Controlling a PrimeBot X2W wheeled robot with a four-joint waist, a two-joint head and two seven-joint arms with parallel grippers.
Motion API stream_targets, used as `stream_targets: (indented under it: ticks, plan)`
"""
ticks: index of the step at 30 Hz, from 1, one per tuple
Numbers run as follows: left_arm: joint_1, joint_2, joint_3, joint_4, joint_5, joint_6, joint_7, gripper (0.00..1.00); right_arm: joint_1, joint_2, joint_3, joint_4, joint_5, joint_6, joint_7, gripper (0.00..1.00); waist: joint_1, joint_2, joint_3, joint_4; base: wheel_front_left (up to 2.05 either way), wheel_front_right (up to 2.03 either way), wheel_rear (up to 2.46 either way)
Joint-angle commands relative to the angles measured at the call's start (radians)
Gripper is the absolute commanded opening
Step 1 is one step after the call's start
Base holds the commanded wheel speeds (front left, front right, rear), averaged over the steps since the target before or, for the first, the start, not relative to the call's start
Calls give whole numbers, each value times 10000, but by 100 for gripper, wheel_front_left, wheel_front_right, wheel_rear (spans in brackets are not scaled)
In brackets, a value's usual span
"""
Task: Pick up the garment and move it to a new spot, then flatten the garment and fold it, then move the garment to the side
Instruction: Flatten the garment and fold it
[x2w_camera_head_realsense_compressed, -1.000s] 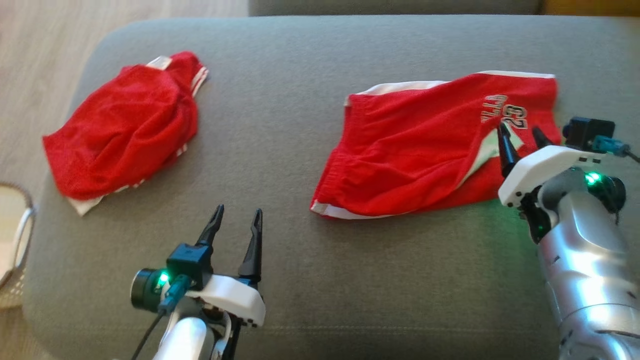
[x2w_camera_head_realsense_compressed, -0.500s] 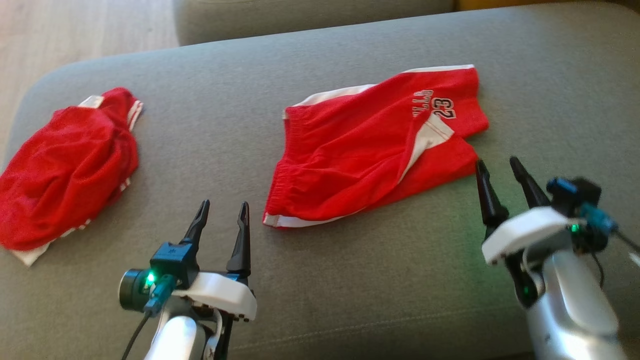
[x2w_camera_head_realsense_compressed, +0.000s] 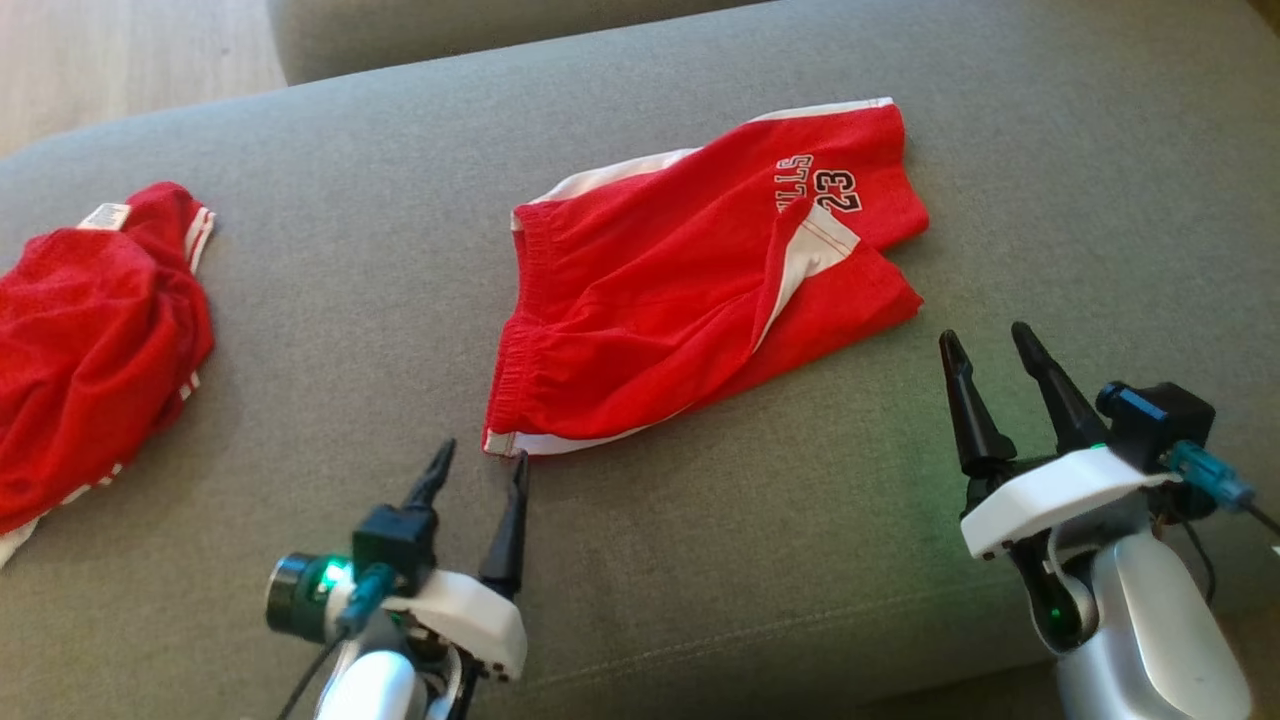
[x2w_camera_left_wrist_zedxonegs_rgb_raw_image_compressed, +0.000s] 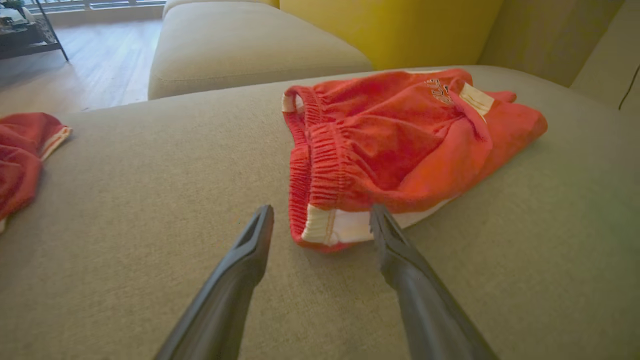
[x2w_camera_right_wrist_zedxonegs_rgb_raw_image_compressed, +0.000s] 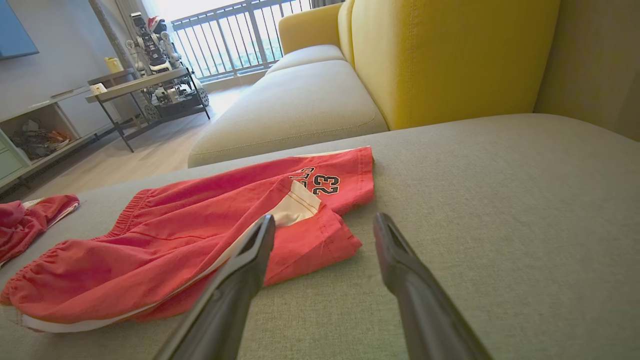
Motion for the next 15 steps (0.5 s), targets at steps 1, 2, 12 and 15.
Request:
stream_targets:
  ticks: [1, 2, 12, 15]
  plan:
    - [-546, 69, 187, 10, 238, -72, -53, 100, -112, 22, 183, -462, 65, -4, 26, 100, 0, 0, 76, -88, 0, 0, 0]
    - [-635, 95, 147, 183, 332, -111, -53, 100, -89, 22, 193, -514, 79, -4, 48, 100, 0, 0, 108, -126, 0, 0, 0]
    - [-1288, 147, 128, 930, 784, 20, -53, 100, 25, 22, 160, -673, 168, -4, 181, 100, 0, 0, 319, -322, 0, 0, 0]
    - [-1314, 170, 46, 1074, 803, -129, -53, 96, 16, 22, 97, -659, 164, -4, 195, 100, 0, 0, 346, -318, 0, 0, 0]
